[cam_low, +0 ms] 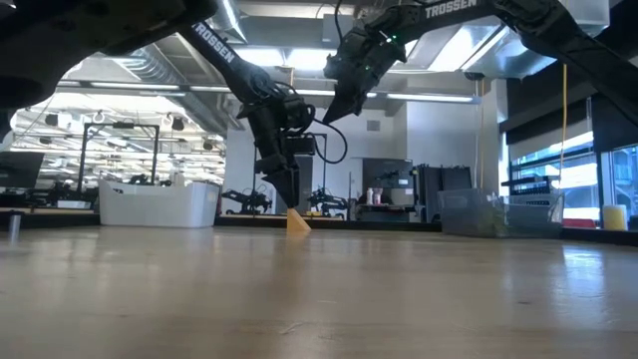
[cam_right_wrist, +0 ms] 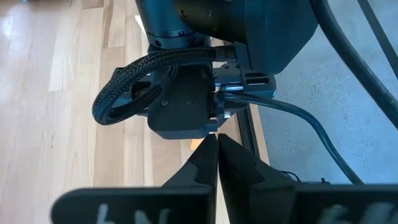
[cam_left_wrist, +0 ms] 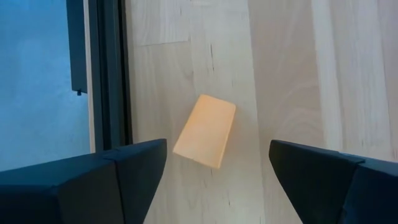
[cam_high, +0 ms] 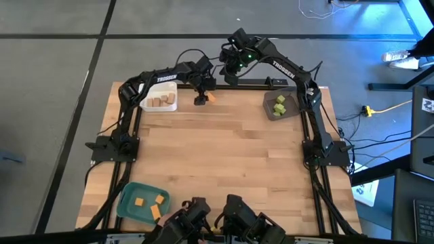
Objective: Sort & place blocks by color
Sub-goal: Put the orange block into the green bin
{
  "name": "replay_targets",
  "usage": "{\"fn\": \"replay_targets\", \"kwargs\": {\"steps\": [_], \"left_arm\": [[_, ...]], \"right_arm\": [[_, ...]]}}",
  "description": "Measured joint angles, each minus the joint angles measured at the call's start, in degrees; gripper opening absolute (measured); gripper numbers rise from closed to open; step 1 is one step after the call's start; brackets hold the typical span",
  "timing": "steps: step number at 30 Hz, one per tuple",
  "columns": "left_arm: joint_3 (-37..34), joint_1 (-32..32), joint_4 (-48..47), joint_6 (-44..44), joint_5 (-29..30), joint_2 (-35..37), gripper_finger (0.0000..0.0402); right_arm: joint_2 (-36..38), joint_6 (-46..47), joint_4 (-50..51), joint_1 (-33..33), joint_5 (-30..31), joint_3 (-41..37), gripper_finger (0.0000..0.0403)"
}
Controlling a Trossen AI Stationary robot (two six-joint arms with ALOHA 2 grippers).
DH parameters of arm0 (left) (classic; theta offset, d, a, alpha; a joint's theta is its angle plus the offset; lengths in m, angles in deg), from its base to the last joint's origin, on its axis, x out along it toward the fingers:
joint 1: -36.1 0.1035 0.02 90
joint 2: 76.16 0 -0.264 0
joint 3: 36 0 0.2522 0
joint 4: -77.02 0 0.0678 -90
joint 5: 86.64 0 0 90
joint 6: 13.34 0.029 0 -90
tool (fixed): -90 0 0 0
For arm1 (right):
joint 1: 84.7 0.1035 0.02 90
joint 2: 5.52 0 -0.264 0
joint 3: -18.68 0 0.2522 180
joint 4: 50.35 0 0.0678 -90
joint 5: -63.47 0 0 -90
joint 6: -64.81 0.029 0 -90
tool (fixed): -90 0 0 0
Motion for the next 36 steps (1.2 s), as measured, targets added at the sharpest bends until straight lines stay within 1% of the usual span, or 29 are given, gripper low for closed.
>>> {"fn": "replay_targets", "kwargs": {"steps": [6, 13, 19, 25, 31, 36], "left_arm": [[0.0, 0.0, 0.0, 0.03, 0.22, 0.0, 0.0263], [0.0, 0.0, 0.0, 0.05, 0.59, 0.0, 0.023], [0.0, -0.48, 0.02, 0.42, 4.06, 0.0, 0.0202], [0.0, -0.52, -0.03, -0.31, 4.39, 0.0, 0.0187], [0.0, -0.55, -0.15, -1.7, 3.13, 0.0, 0.0173], [0.0, -0.55, -0.74, -1.7, 3.0, 0.0, 0.0146]], "right_arm": [[0.0, 0.0, 0.0, 0.0, 0.0, 0.0, 0.0014], [0.0, 0.02, 0.0, 0.0, 0.0, 0.0, 0.0014], [0.0, 0.0, 0.0, 0.0, 0.0, 0.0, 0.0014], [0.0, 0.0, 0.0, 0.0, 0.0, 0.0, 0.0014], [0.0, 0.01, 0.0, 0.0, 0.0, 0.0, 0.0014], [0.0, 0.01, 0.0, -0.01, 0.0, 0.0, 0.0014]]}}
